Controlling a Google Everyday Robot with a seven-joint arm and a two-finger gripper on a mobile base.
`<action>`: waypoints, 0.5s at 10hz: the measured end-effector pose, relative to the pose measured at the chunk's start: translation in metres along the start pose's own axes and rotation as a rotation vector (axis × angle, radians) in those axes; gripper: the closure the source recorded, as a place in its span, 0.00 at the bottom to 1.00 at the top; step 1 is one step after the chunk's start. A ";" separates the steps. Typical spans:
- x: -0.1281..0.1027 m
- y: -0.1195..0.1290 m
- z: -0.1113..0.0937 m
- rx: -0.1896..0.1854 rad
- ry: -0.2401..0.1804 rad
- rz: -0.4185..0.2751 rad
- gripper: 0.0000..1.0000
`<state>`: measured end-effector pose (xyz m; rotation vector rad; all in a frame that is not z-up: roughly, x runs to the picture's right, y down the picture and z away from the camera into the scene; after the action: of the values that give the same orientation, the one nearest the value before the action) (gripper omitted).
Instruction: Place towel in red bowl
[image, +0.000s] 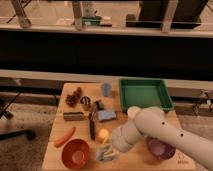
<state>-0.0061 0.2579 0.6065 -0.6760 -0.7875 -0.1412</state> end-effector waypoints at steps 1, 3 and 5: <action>-0.005 -0.001 0.004 -0.006 -0.007 -0.005 0.82; -0.022 -0.004 0.012 -0.021 -0.023 -0.029 0.82; -0.036 -0.005 0.019 -0.032 -0.038 -0.049 0.82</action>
<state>-0.0447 0.2605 0.5937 -0.6917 -0.8399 -0.1865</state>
